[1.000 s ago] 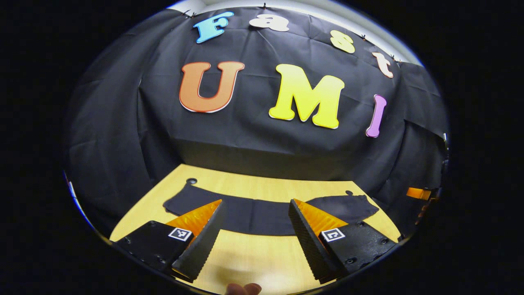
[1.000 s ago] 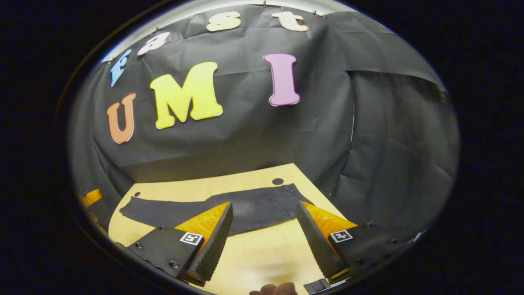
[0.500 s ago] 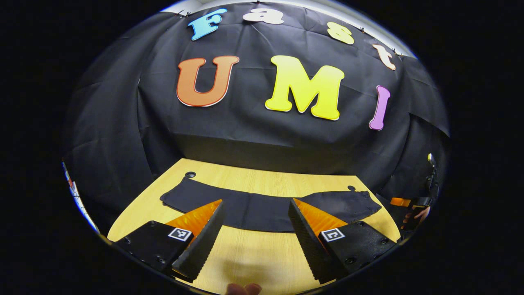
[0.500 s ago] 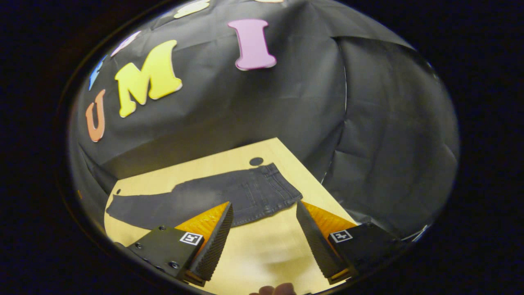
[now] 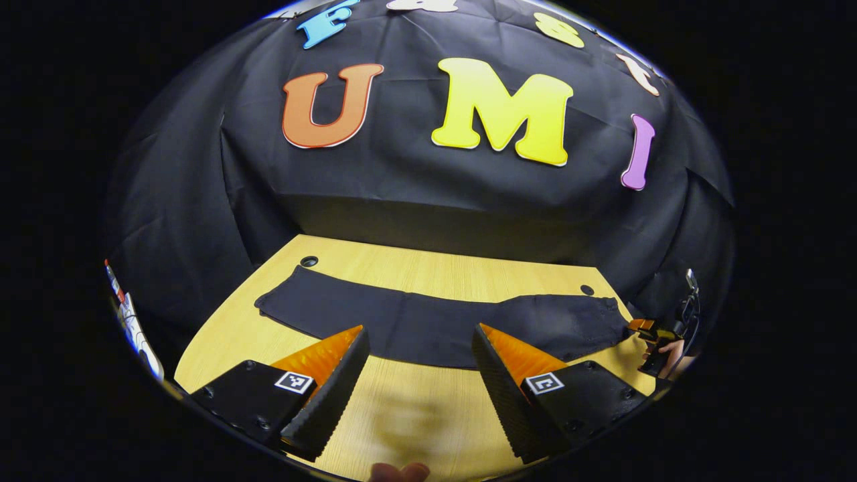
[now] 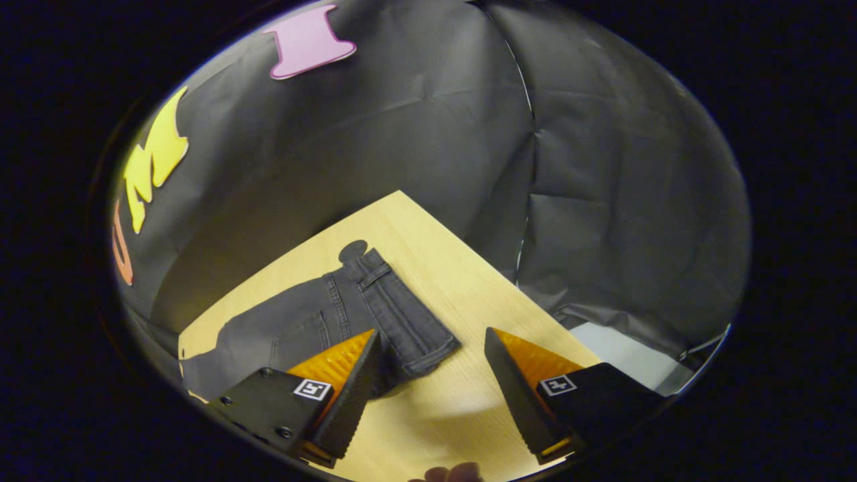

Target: Grasp the waist and the cuffs of the jeans and fold them to make the two legs overlap; first hold the waist and fold one-third of the jeans toward the cuffs, then hold the cuffs and fold the remaining one-third in the same direction to finish folding.

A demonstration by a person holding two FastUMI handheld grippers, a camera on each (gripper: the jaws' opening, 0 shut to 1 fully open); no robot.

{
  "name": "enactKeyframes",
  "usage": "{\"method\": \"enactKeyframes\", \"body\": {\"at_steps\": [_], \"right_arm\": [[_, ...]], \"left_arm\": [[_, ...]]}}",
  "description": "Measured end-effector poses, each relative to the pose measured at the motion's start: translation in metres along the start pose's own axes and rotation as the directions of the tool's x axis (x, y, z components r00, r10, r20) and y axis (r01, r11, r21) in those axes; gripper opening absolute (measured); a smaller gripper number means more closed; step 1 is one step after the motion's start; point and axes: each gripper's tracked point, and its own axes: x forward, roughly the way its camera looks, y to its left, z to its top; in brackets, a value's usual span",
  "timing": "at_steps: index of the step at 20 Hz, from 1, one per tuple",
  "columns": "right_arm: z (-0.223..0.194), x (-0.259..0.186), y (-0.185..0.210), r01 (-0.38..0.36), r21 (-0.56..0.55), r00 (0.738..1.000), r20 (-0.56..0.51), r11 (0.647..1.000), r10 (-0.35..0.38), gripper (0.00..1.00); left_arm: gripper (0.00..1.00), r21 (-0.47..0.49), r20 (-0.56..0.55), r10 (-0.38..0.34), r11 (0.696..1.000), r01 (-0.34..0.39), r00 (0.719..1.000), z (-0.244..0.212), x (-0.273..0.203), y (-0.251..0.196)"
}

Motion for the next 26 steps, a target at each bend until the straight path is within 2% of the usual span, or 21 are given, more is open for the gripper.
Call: {"method": "enactKeyframes", "body": {"at_steps": [8, 9, 11, 13, 14, 17, 21, 22, 25, 26], "right_arm": [[-0.001, 0.001, 0.001, -0.023, -0.093, 1.0, -0.012, 0.995, 0.022, 0.96], [-0.001, -0.001, 0.003, -0.038, -0.098, 0.999, -0.024, 0.994, 0.036, 0.93], [0.001, 0.002, 0.019, -0.062, -0.092, 0.998, -0.034, 0.994, 0.059, 0.69], [-0.002, 0.003, 0.026, -0.043, -0.129, 0.999, -0.026, 0.991, 0.04, 0.55], [-0.003, 0.001, 0.028, -0.032, -0.152, 0.999, -0.026, 0.988, 0.028, 0.35], [0.01, -0.012, 0.042, -0.028, -0.166, 1.0, -0.018, 0.986, 0.025, 0.04], [0.035, -0.061, 0.093, -0.094, -0.224, 0.995, 0.011, 0.97, 0.099, 0.08], [0.039, -0.075, 0.112, -0.108, -0.247, 0.993, 0.022, 0.963, 0.117, 0.04], [0.047, -0.121, 0.181, -0.156, -0.308, 0.982, 0.057, 0.939, 0.181, 0.04], [0.045, -0.135, 0.208, -0.177, -0.327, 0.976, 0.065, 0.928, 0.209, 0.0]], "left_arm": [[0.99, -0.012, -0.029, 0.042, 0.999, -0.043, 0.999, -0.009, 0.0, 0.006], [0.99, -0.021, -0.028, 0.052, 0.998, -0.053, 0.998, -0.01, -0.001, 0.01], [0.99, -0.045, -0.032, 0.068, 0.997, -0.069, 0.997, -0.011, 0.0, 0.012], [0.99, -0.073, -0.034, 0.08, 0.994, -0.082, 0.996, -0.011, -0.002, 0.015], [0.99, -0.087, -0.033, 0.085, 0.992, -0.088, 0.996, -0.012, -0.005, 0.022], [0.99, -0.115, -0.025, 0.104, 0.988, -0.106, 0.994, -0.015, -0.015, 0.052], [0.99, -0.156, 0.008, 0.14, 0.978, -0.137, 0.99, -0.016, -0.026, 0.085], [0.99, -0.17, 0.016, 0.148, 0.975, -0.143, 0.989, -0.017, -0.03, 0.093], [0.99, -0.223, 0.044, 0.173, 0.962, -0.159, 0.984, -0.02, -0.048, 0.124], [0.99, -0.241, 0.048, 0.181, 0.956, -0.165, 0.982, -0.023, -0.052, 0.134]]}}
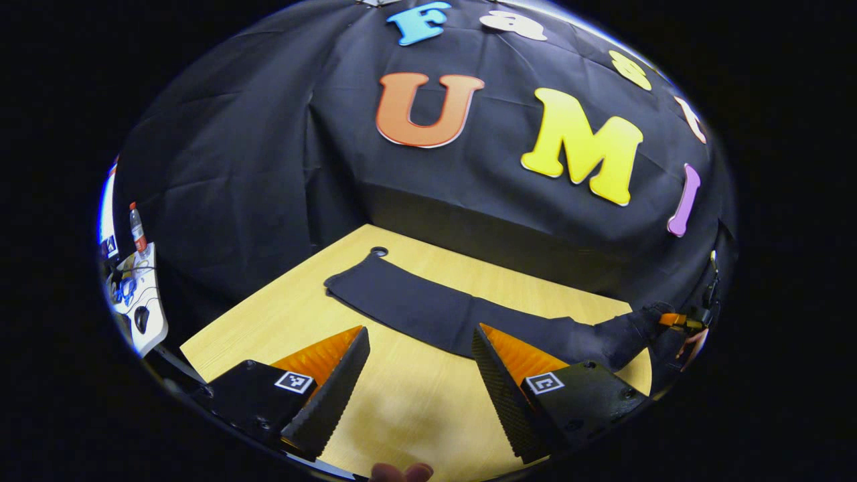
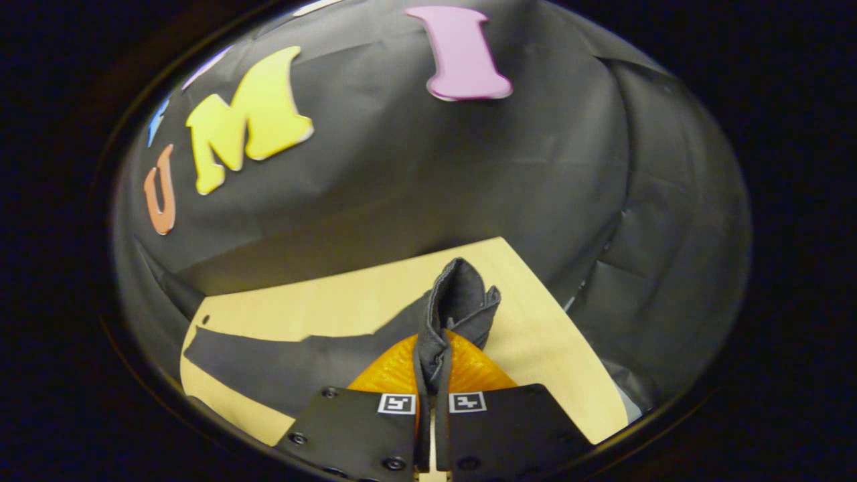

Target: Grasp the waist and the cuffs of the jeans and fold them to make the two legs overlap; first hold the waist and fold one-third of the jeans toward the cuffs, then hold the cuffs and fold the remaining one-third in the same direction to finish folding.

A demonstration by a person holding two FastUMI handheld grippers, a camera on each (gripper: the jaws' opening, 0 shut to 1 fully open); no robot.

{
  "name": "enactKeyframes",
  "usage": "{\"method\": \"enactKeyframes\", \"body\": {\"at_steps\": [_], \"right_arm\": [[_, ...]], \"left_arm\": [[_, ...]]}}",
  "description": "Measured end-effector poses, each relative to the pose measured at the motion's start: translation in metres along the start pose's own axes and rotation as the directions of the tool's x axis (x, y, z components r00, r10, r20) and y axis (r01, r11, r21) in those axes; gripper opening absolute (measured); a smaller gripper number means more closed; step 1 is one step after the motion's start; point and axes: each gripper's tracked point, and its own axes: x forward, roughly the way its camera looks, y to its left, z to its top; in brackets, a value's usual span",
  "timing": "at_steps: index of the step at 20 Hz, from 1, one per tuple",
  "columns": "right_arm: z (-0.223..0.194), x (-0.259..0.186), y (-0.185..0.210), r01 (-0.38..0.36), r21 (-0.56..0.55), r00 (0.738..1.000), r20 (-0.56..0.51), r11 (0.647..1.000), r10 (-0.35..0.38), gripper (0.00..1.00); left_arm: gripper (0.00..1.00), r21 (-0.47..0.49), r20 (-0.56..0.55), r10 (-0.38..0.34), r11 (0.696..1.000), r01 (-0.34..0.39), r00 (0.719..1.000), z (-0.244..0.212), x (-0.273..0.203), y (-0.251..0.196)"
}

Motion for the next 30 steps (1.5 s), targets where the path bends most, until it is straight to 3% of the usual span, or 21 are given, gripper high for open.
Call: {"method": "enactKeyframes", "body": {"at_steps": [3, 4, 6, 11, 13, 16, 17, 21, 23, 24, 29, 30], "right_arm": [[0.02, -0.017, 0.102, -0.099, -0.042, 0.994, 0.041, 0.994, 0.1, 0.0], [0.022, -0.02, 0.137, -0.135, -0.047, 0.989, 0.046, 0.99, 0.138, 0.07], [0.02, -0.023, 0.206, -0.202, -0.054, 0.977, 0.055, 0.978, 0.205, 0.07], [-0.051, 0.01, 0.346, -0.31, -0.12, 0.951, -0.041, 0.943, 0.307, 0.04], [-0.098, 0.034, 0.371, -0.309, -0.19, 0.95, -0.095, 0.932, 0.296, 0.07], [-0.17, 0.07, 0.395, -0.278, -0.29, 0.958, -0.157, 0.916, 0.241, 0.04], [-0.181, 0.076, 0.397, -0.265, -0.307, 0.96, -0.172, 0.914, 0.22, 0.0], [-0.206, 0.09, 0.395, -0.221, -0.367, 0.967, -0.204, 0.903, 0.154, 0.03], [-0.212, 0.089, 0.403, -0.257, -0.373, 0.958, -0.223, 0.892, 0.183, 0.03], [-0.214, 0.084, 0.409, -0.3, -0.345, 0.944, -0.242, 0.889, 0.225, 0.1], [-0.177, 0.019, 0.411, -0.39, -0.296, 0.916, -0.22, 0.872, 0.335, 0.8], [-0.165, 0.002, 0.403, -0.401, -0.297, 0.913, -0.211, 0.867, 0.35, 0.9]], "left_arm": [[0.99, -0.032, 0.018, 0.035, 0.999, -0.034, 0.999, 0.0, -0.016, 0.041], [0.99, -0.025, 0.025, 0.05, 0.998, -0.049, 0.998, 0.001, -0.021, 0.057], [0.99, -0.031, 0.037, 0.067, 0.997, -0.066, 0.997, 0.005, -0.035, 0.08], [0.98, -0.053, 0.059, 0.15, 0.988, -0.147, 0.987, 0.014, -0.066, 0.137], [0.98, -0.056, 0.058, 0.187, 0.981, -0.184, 0.981, 0.013, -0.078, 0.157], [0.98, -0.05, 0.045, 0.24, 0.97, -0.238, 0.97, 0.008, -0.094, 0.184], [0.98, -0.052, 0.04, 0.254, 0.966, -0.252, 0.966, 0.006, -0.097, 0.191], [0.98, -0.066, 0.025, 0.276, 0.96, -0.273, 0.961, 0.002, -0.098, 0.203], [0.98, -0.067, 0.018, 0.269, 0.961, -0.268, 0.963, 0.004, -0.091, 0.204], [0.98, -0.069, 0.012, 0.264, 0.963, -0.262, 0.965, 0.005, -0.086, 0.202], [0.98, -0.073, 0.021, 0.202, 0.977, -0.2, 0.979, 0.029, -0.039, 0.185], [0.98, -0.081, 0.026, 0.18, 0.981, -0.177, 0.983, 0.037, -0.026, 0.18]]}}
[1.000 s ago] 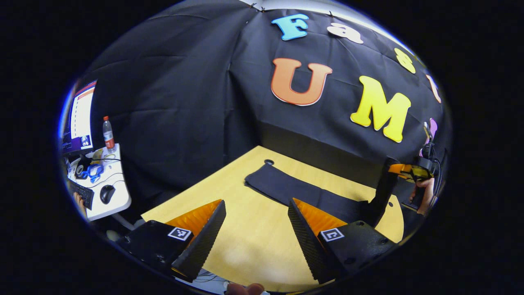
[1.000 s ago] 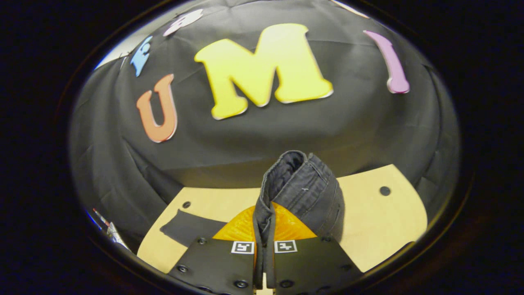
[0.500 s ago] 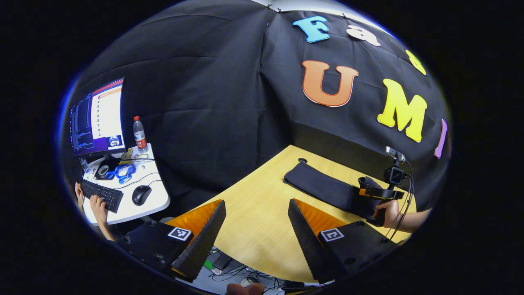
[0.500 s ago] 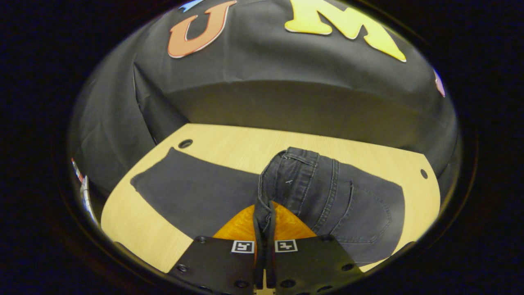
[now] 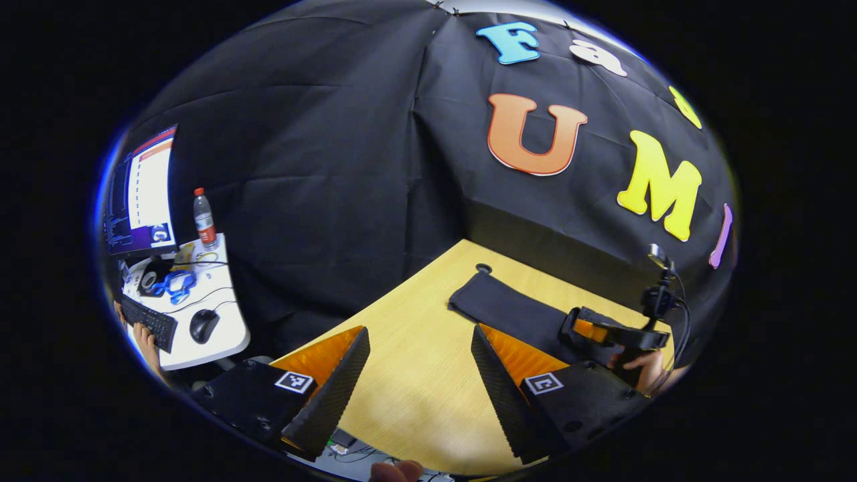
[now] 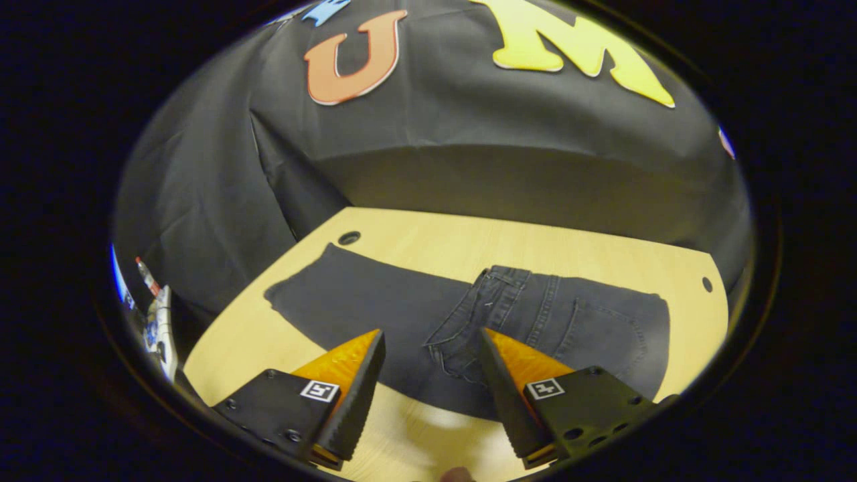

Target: Grasp the waist and the cuffs of the jeans and fold them to make the two legs overlap; first hold the waist and fold one-third of the jeans toward the cuffs, then hold the cuffs and fold the remaining one-third in the same direction to finish folding.

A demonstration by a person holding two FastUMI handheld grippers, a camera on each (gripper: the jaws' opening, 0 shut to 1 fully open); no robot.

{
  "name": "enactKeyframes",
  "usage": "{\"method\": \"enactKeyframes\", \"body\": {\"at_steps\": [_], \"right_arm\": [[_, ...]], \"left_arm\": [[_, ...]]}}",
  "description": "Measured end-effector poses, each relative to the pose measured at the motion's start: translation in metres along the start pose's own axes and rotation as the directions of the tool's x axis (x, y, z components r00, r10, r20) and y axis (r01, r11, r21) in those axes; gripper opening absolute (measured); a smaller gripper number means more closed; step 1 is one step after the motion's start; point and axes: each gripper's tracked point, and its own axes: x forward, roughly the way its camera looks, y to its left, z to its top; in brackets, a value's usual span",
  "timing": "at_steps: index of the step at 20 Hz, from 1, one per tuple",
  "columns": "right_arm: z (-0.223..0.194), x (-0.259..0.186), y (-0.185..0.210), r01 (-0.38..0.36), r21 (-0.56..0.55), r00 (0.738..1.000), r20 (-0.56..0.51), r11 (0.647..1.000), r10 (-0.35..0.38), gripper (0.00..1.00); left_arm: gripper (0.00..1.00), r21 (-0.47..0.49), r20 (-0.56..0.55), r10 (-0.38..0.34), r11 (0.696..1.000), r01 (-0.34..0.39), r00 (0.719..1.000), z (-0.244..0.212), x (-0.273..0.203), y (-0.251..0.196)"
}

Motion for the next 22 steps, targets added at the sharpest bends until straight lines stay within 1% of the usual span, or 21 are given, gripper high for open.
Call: {"method": "enactKeyframes", "body": {"at_steps": [1, 2, 3, 4, 5, 6, 7, 8, 9, 10, 11, 13, 14, 15, 16, 17, 18, 19, 20, 21, 22], "right_arm": [[0.009, -0.023, -0.005, -0.01, -0.005, 1.0, 0.016, 1.0, 0.01, 0.84], [0.016, -0.044, -0.009, -0.024, -0.009, 0.999, 0.031, 1.0, 0.024, 0.87], [0.025, -0.066, -0.016, -0.034, -0.017, 0.998, 0.047, 0.999, 0.035, 0.88], [0.036, -0.09, -0.027, -0.03, -0.02, 0.997, 0.067, 0.999, 0.031, 0.87], [0.044, -0.113, -0.038, -0.026, -0.008, 0.997, 0.078, 1.0, 0.027, 0.91], [0.048, -0.134, -0.05, -0.021, 0.027, 0.997, 0.077, 0.999, 0.019, 0.88], [0.052, -0.152, -0.062, -0.02, 0.07, 0.997, 0.071, 0.997, 0.015, 0.85], [0.054, -0.165, -0.074, -0.009, 0.107, 0.998, 0.064, 0.994, 0.002, 0.88], [0.056, -0.18, -0.088, 0.007, 0.13, 0.998, 0.057, 0.991, -0.014, 0.86], [0.057, -0.191, -0.103, 0.023, 0.142, 0.998, 0.053, 0.99, -0.03, 0.86], [0.059, -0.202, -0.12, 0.043, 0.146, 0.997, 0.056, 0.988, -0.052, 0.86], [0.059, -0.221, -0.154, 0.101, 0.151, 0.992, 0.063, 0.983, -0.112, 0.86], [0.056, -0.227, -0.168, 0.124, 0.161, 0.989, 0.058, 0.979, -0.134, 0.85], [0.05, -0.232, -0.18, 0.141, 0.179, 0.987, 0.047, 0.974, -0.152, 0.89], [0.042, -0.235, -0.191, 0.158, 0.204, 0.985, 0.03, 0.966, -0.168, 0.86], [0.033, -0.239, -0.203, 0.18, 0.231, 0.982, 0.011, 0.956, -0.187, 0.86], [0.022, -0.239, -0.214, 0.198, 0.253, 0.98, -0.013, 0.947, -0.201, 0.89], [0.011, -0.242, -0.222, 0.212, 0.269, 0.977, -0.039, 0.939, -0.209, 0.86], [0.003, -0.244, -0.228, 0.222, 0.283, 0.975, -0.06, 0.933, -0.214, 0.86], [-0.003, -0.244, -0.235, 0.231, 0.291, 0.973, -0.071, 0.928, -0.219, 0.89], [-0.009, -0.245, -0.242, 0.242, 0.297, 0.97, -0.084, 0.924, -0.228, 0.89]], "left_arm": [[0.98, -0.012, 0.003, -0.021, 1.0, 0.021, 1.0, 0.008, 0.014, -0.009], [0.98, -0.029, 0.005, -0.045, 0.999, 0.045, 0.999, 0.017, 0.028, -0.018], [0.99, -0.051, 0.005, -0.073, 0.996, 0.073, 0.997, 0.024, 0.043, -0.026], [0.98, -0.079, -0.001, -0.103, 0.992, 0.103, 0.995, 0.03, 0.063, -0.036], [0.98, -0.107, -0.023, -0.117, 0.988, 0.114, 0.993, 0.031, 0.082, -0.041], [0.98, -0.119, -0.064, -0.102, 0.988, 0.094, 0.993, 0.029, 0.1, -0.042], [0.98, -0.135, -0.104, -0.104, 0.987, 0.089, 0.989, 0.023, 0.119, -0.042], [0.99, -0.167, -0.142, -0.117, 0.982, 0.092, 0.983, 0.015, 0.136, -0.046], [0.99, -0.216, -0.19, -0.133, 0.972, 0.091, 0.973, 0.005, 0.155, -0.051], [0.98, -0.288, -0.245, -0.153, 0.954, 0.078, 0.957, -0.011, 0.172, -0.058], [0.99, -0.365, -0.305, -0.17, 0.93, 0.05, 0.937, -0.023, 0.187, -0.065], [0.98, -0.486, -0.438, -0.183, 0.872, -0.061, 0.88, -0.048, 0.213, -0.065], [0.98, -0.519, -0.486, -0.187, 0.847, -0.111, 0.853, -0.057, 0.225, -0.066], [0.98, -0.531, -0.514, -0.184, 0.836, -0.142, 0.838, -0.062, 0.236, -0.066], [0.98, -0.53, -0.533, -0.174, 0.831, -0.167, 0.828, -0.07, 0.249, -0.066], [0.99, -0.539, -0.544, -0.173, 0.822, -0.185, 0.821, -0.073, 0.258, -0.067], [0.98, -0.556, -0.551, -0.174, 0.806, -0.203, 0.816, -0.073, 0.265, -0.069], [0.98, -0.573, -0.561, -0.178, 0.789, -0.223, 0.809, -0.073, 0.269, -0.071], [0.98, -0.582, -0.571, -0.181, 0.777, -0.24, 0.801, -0.074, 0.275, -0.072], [0.98, -0.58, -0.584, -0.172, 0.773, -0.259, 0.793, -0.076, 0.281, -0.069], [0.98, -0.581, -0.596, -0.169, 0.765, -0.276, 0.785, -0.079, 0.286, -0.067]]}}
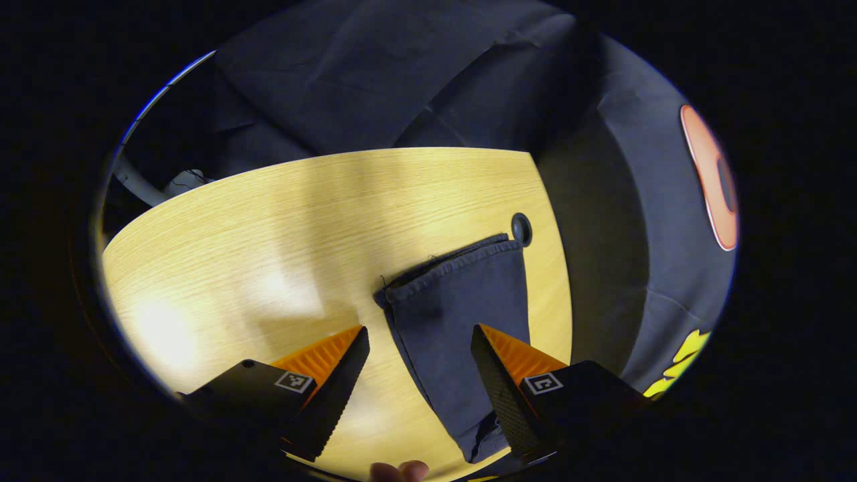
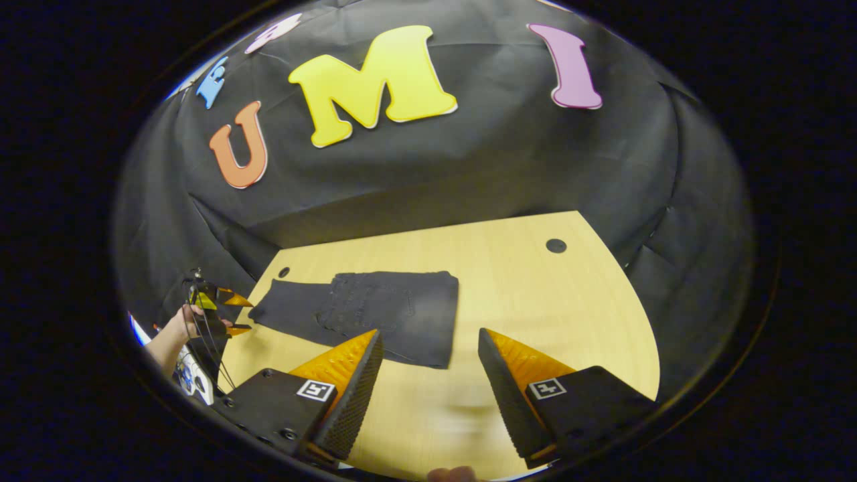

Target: Grasp the waist and the cuffs of the jeans and fold them to make the two legs overlap; first hold the waist and fold one-third of the jeans toward the cuffs, then hold the cuffs and fold the remaining one-third in the same direction to finish folding.

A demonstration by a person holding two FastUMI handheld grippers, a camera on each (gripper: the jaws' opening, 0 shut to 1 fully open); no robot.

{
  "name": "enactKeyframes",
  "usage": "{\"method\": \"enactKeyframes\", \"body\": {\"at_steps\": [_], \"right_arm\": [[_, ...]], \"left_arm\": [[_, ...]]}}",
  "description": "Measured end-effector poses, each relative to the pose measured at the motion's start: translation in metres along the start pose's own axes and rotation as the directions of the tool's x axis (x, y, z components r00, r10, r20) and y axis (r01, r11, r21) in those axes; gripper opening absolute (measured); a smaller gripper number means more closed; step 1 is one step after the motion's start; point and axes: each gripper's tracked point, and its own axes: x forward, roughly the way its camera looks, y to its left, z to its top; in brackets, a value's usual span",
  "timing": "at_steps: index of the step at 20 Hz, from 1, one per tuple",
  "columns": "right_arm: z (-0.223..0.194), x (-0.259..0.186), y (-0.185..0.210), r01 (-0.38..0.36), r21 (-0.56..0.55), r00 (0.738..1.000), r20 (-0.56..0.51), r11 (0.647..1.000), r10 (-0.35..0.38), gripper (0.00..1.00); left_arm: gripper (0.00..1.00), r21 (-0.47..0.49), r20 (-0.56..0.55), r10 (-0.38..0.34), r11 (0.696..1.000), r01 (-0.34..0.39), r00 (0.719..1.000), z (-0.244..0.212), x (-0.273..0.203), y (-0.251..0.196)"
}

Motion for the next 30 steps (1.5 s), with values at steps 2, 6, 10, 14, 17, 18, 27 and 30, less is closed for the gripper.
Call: {"method": "enactKeyframes", "body": {"at_steps": [2, 6, 10, 14, 17, 18, 27, 30], "right_arm": [[0.002, 0.002, -0.018, 0.025, 0.033, 1.0, -0.009, 0.999, -0.025, 0.86], [0.007, 0.011, -0.043, 0.054, 0.086, 0.998, -0.02, 0.995, -0.052, 0.87], [0.005, 0.018, -0.052, 0.057, 0.112, 0.998, -0.033, 0.992, -0.054, 0.89], [-0.011, 0.032, -0.054, 0.058, 0.103, 0.996, -0.066, 0.993, -0.052, 0.86], [-0.03, 0.033, -0.048, 0.045, 0.125, 0.995, -0.089, 0.991, -0.034, 0.9], [-0.035, 0.032, -0.046, 0.043, 0.13, 0.995, -0.094, 0.991, -0.031, 0.87], [-0.029, -0.022, -0.061, 0.099, 0.139, 0.995, -0.01, 0.985, -0.098, 0.9], [-0.023, -0.05, -0.057, 0.102, 0.139, 0.992, 0.06, 0.985, -0.111, 0.9]], "left_arm": [[0.98, -0.039, -0.017, 0.005, 0.999, -0.006, 1.0, 0.001, 0.01, -0.007], [0.98, -0.042, -0.007, 0.049, 0.998, -0.049, 0.999, 0.008, 0.025, -0.009], [0.98, -0.025, 0.003, 0.087, 0.996, -0.087, 0.996, 0.01, 0.025, -0.008], [1.0, -0.009, -0.017, 0.118, 0.993, -0.118, 0.993, 0.007, 0.035, -0.009], [0.79, -0.029, -0.009, 0.145, 0.989, -0.145, 0.989, 0.009, 0.039, -0.002], [0.58, -0.031, -0.003, 0.127, 0.991, -0.127, 0.992, 0.01, 0.037, -0.005], [0.08, 0.257, 0.121, -0.095, 0.964, 0.062, 0.988, 0.005, -0.004, -0.059], [0.08, 0.366, 0.171, -0.272, 0.91, 0.195, 0.947, -0.016, -0.053, -0.116]]}}
